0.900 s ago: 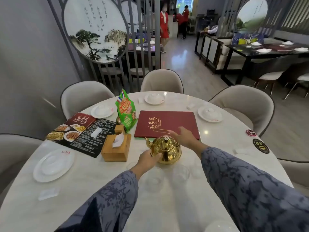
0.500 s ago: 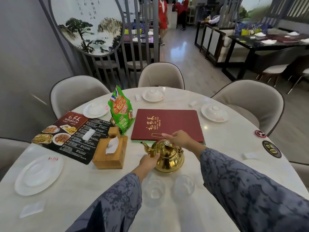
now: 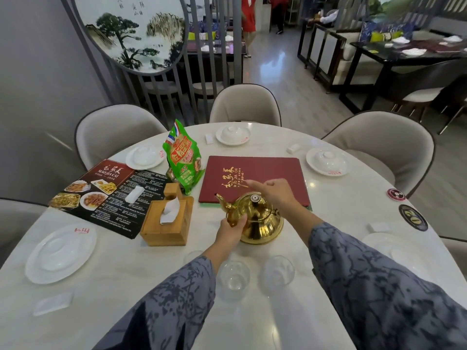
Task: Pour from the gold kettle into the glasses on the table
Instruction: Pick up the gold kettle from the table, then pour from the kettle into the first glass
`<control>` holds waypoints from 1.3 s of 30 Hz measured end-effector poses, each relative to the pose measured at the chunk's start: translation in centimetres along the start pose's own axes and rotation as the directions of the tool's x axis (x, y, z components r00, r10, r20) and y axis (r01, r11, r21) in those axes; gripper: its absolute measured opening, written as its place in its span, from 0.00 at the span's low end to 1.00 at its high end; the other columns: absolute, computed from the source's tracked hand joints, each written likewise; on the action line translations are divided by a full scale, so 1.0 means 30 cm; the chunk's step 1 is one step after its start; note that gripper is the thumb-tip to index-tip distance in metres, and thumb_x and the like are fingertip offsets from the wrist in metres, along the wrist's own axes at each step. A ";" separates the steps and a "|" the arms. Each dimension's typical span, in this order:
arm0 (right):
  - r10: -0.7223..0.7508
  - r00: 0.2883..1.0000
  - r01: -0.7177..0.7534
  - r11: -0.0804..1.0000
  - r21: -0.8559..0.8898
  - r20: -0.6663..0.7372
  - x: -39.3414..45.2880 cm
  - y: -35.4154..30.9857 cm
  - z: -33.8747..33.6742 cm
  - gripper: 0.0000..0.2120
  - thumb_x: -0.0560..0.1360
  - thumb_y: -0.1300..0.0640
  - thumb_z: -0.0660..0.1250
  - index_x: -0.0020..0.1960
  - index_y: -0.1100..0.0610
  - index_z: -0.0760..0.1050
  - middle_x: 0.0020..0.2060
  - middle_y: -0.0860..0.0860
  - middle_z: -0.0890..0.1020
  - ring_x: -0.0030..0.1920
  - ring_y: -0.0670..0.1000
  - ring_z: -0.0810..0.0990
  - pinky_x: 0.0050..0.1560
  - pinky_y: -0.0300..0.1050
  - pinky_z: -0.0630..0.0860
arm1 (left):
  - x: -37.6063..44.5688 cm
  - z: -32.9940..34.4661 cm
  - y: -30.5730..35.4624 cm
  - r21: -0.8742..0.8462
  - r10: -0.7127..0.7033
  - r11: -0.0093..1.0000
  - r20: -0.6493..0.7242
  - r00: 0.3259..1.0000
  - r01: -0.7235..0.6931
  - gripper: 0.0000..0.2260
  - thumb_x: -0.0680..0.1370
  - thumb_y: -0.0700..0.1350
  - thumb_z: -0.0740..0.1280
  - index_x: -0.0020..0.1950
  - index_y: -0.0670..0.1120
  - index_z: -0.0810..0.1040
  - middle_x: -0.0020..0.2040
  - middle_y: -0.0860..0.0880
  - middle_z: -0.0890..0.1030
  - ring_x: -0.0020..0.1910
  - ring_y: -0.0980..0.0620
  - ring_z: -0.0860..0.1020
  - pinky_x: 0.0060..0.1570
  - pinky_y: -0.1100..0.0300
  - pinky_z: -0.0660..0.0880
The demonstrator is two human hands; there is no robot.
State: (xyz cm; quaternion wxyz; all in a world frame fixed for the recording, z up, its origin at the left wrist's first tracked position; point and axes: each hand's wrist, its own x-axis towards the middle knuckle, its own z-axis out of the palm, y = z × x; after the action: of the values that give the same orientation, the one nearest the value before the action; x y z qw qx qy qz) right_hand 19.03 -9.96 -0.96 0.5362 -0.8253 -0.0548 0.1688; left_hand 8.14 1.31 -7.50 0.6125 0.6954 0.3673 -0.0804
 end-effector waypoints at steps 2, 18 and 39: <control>-0.013 1.000 0.014 1.000 0.023 -0.028 -0.031 -0.039 -0.028 0.28 0.70 0.42 0.77 0.26 0.53 0.64 0.22 0.47 0.65 0.22 0.46 0.61 0.35 0.39 0.69 | -0.028 0.009 0.013 -0.067 0.024 0.997 -0.008 1.000 -0.024 0.38 0.71 0.69 0.65 0.73 0.48 0.63 0.66 0.48 0.75 0.63 0.46 0.74 0.64 0.47 0.72; -0.031 0.983 0.044 0.997 0.068 -0.182 -0.446 -0.122 -0.407 0.24 0.72 0.45 0.78 0.29 0.60 0.73 0.27 0.58 0.76 0.25 0.50 0.75 0.35 0.43 0.71 | -0.411 0.286 0.103 -0.190 0.038 0.981 0.049 0.998 -0.028 0.42 0.66 0.68 0.72 0.70 0.46 0.62 0.66 0.45 0.74 0.63 0.43 0.75 0.61 0.44 0.76; -0.081 0.973 0.036 0.978 -0.205 -0.215 -0.557 0.230 -0.672 0.08 0.79 0.56 0.70 0.53 0.55 0.87 0.57 0.52 0.85 0.48 0.49 0.78 0.55 0.52 0.79 | -0.546 0.685 -0.075 -0.148 -0.171 0.954 0.444 0.880 0.260 0.40 0.63 0.69 0.73 0.67 0.48 0.68 0.64 0.45 0.75 0.61 0.42 0.75 0.55 0.44 0.79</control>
State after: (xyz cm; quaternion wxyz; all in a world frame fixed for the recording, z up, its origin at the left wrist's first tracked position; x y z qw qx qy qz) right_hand 9.54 -34.85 3.89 0.4580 -0.8866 -0.0357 0.0531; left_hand 1.96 -24.20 -4.96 0.7326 0.5491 0.3064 -0.2605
